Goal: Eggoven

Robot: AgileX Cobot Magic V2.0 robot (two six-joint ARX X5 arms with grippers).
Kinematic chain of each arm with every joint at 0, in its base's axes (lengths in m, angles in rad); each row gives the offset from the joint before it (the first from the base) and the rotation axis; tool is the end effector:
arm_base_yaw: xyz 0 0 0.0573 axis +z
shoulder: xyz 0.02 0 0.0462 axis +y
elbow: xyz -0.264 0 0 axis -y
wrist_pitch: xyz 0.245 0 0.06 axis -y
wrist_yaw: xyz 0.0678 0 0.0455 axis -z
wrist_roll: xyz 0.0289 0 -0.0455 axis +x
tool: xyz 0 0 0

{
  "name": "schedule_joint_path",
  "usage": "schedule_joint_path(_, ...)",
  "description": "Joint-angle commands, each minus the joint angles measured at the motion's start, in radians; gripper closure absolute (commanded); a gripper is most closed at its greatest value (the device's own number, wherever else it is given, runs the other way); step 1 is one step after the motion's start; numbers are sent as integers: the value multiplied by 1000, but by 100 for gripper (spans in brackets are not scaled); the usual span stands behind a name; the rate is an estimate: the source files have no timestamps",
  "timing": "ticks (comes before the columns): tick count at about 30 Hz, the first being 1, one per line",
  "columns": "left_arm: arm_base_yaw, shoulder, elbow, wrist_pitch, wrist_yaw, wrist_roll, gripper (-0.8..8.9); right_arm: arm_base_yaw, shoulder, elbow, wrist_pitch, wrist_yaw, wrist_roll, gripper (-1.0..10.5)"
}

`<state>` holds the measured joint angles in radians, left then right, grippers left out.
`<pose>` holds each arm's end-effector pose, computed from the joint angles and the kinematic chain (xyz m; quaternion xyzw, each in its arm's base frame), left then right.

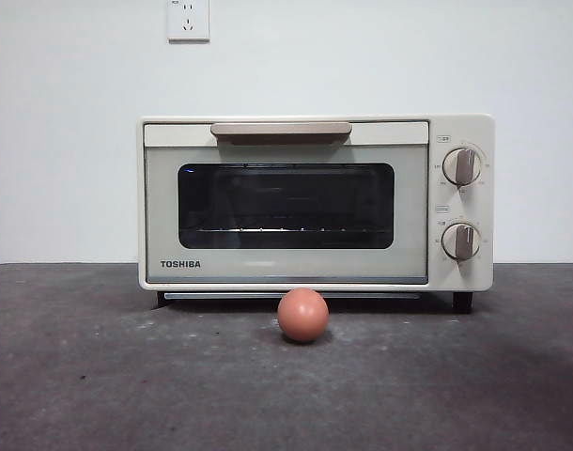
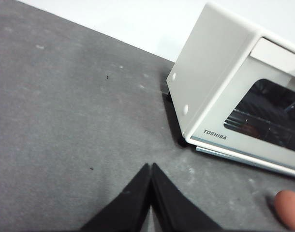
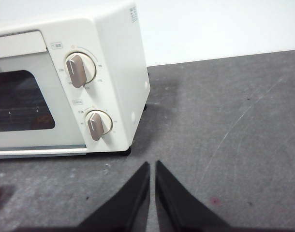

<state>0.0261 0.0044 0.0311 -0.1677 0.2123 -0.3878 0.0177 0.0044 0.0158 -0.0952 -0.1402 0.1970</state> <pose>0.0945 -0.0036 0.1577 -0.1996 0.0865 -0.0775 0.9730 0.0963 0.0057 0.1594 0.1005 0.0494 0.0743 0.9909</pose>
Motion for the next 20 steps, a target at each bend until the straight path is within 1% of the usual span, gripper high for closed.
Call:
schedule_joint_path(1, 3, -1, 2, 3, 7, -84, 808, 0, -1, 5, 6, -32, 110, 943)
schedule_joint_path(2, 3, -1, 14, 2, 15, -95, 808, 0, -1, 13, 1, -42, 138, 943)
schedule_joint_path(4, 3, -1, 39, -5, 32, -103, 808, 0, 0, 36, -12, -58, 165, 943)
schedule_joint_path(6, 3, 4, 72, -42, 34, -103, 808, 0, 0, 67, -39, -72, 167, 943)
schedule_joint_path(9, 3, 28, 146, -134, 37, -99, 808, 0, 6, 144, -121, -70, 170, 943)
schedule_joint_path(12, 3, 73, 218, -181, 82, -88, 808, 1, 34, 229, -203, -70, 170, 943)
schedule_joint_path(16, 2, 167, 328, -242, 156, -35, 808, 1, 107, 356, -324, -94, 164, 943)
schedule_joint_path(18, 2, 219, 387, -285, 191, 0, 808, 1, 153, 418, -381, -129, 148, 943)
schedule_joint_path(20, 0, 277, 448, -331, 233, 44, 808, 1, 209, 483, -446, -163, 113, 943)
